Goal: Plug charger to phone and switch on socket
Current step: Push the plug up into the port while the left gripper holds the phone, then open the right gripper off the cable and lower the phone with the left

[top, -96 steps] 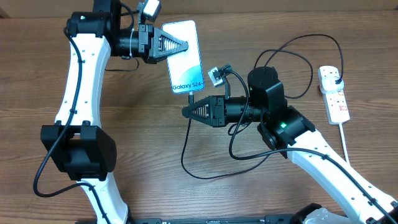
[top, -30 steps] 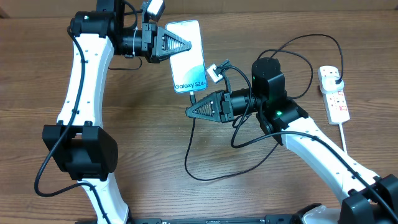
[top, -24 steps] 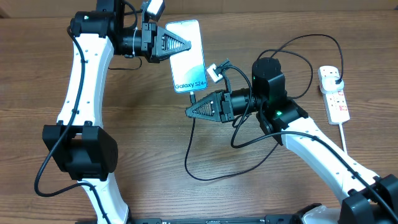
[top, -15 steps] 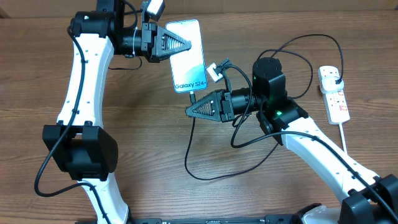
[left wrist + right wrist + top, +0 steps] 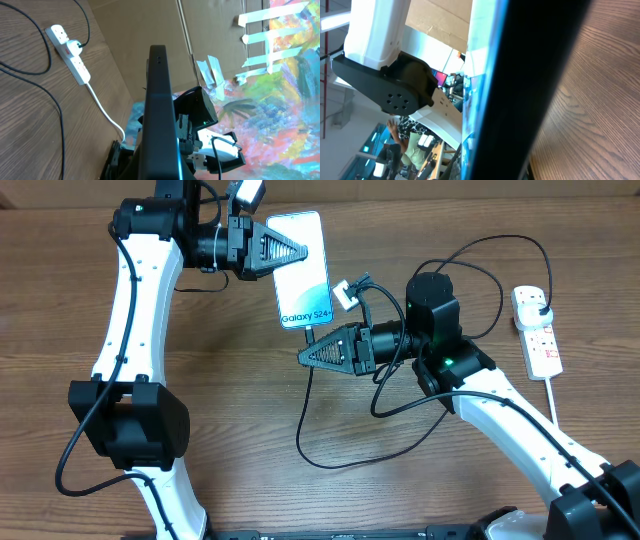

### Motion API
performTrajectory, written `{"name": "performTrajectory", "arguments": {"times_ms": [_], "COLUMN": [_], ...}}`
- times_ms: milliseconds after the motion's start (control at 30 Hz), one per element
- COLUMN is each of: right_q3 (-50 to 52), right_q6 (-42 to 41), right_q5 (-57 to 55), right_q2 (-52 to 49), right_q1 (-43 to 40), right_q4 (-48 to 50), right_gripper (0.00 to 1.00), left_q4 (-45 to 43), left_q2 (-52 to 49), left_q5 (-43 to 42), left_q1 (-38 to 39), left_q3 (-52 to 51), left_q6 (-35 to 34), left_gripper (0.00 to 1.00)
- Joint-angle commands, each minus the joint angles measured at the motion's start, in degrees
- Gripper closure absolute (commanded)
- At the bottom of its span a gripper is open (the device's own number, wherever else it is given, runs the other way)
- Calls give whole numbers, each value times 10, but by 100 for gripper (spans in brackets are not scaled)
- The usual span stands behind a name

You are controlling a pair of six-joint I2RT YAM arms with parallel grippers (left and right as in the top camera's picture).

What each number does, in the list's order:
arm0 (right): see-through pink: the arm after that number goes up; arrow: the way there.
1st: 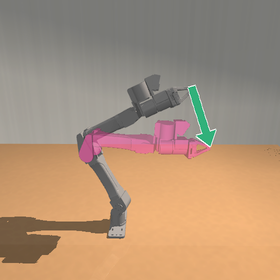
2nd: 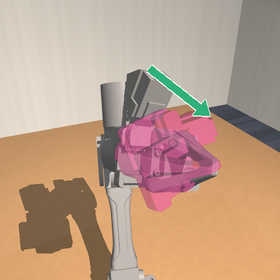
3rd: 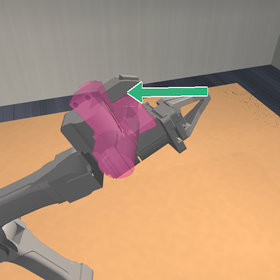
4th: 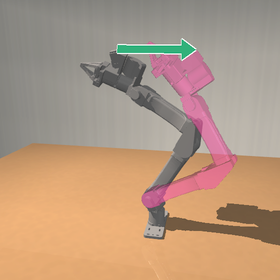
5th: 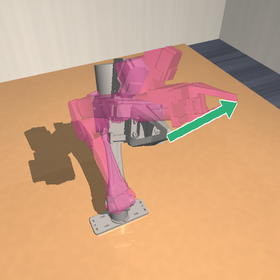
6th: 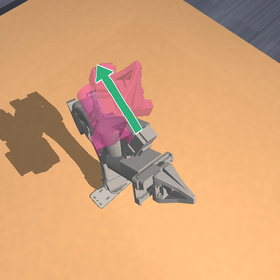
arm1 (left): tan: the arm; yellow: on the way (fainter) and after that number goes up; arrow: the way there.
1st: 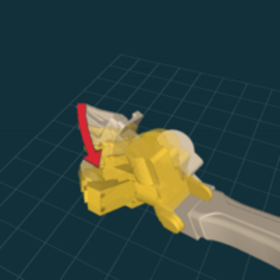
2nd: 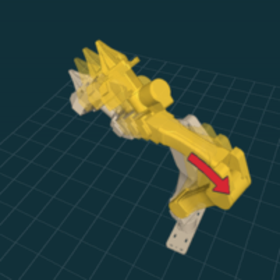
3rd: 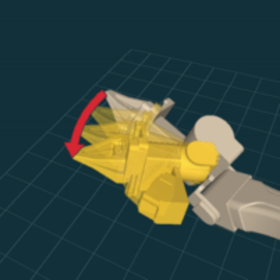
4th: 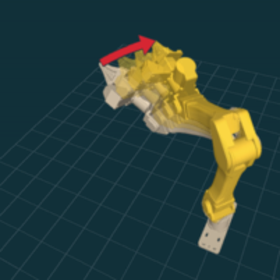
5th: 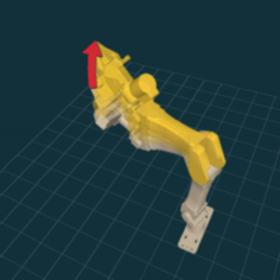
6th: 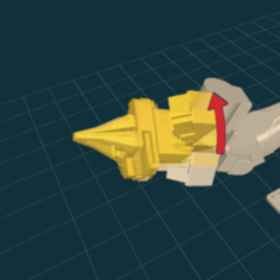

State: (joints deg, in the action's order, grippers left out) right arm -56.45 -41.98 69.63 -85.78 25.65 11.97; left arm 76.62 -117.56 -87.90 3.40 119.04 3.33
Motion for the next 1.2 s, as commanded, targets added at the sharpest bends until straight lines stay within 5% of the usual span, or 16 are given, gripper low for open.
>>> {"name": "performTrajectory", "arguments": {"times_ms": [0,733,900,1000,1167], "right_q3": [2,2,2,2,2], "right_q6": [-2,-17,-15,-15,-3], "right_q5": [-32,-50,-50,-51,-52], "right_q2": [0,-1,-1,-1,-1], "right_q1": [0,0,0,0,-7], "right_q4": [11,24,7,7,-4], "right_gripper": [96,95,74,51,41], "left_q4": [2,11,11,12,27], "left_q2": [10,10,10,10,10], "left_q5": [-27,3,63,94,192], "left_q1": [4,6,-3,-12,-16], "left_q3": [17,16,16,16,16], "left_q6": [7,9,9,9,9], "left_gripper": [96,96,96,96,96]}}
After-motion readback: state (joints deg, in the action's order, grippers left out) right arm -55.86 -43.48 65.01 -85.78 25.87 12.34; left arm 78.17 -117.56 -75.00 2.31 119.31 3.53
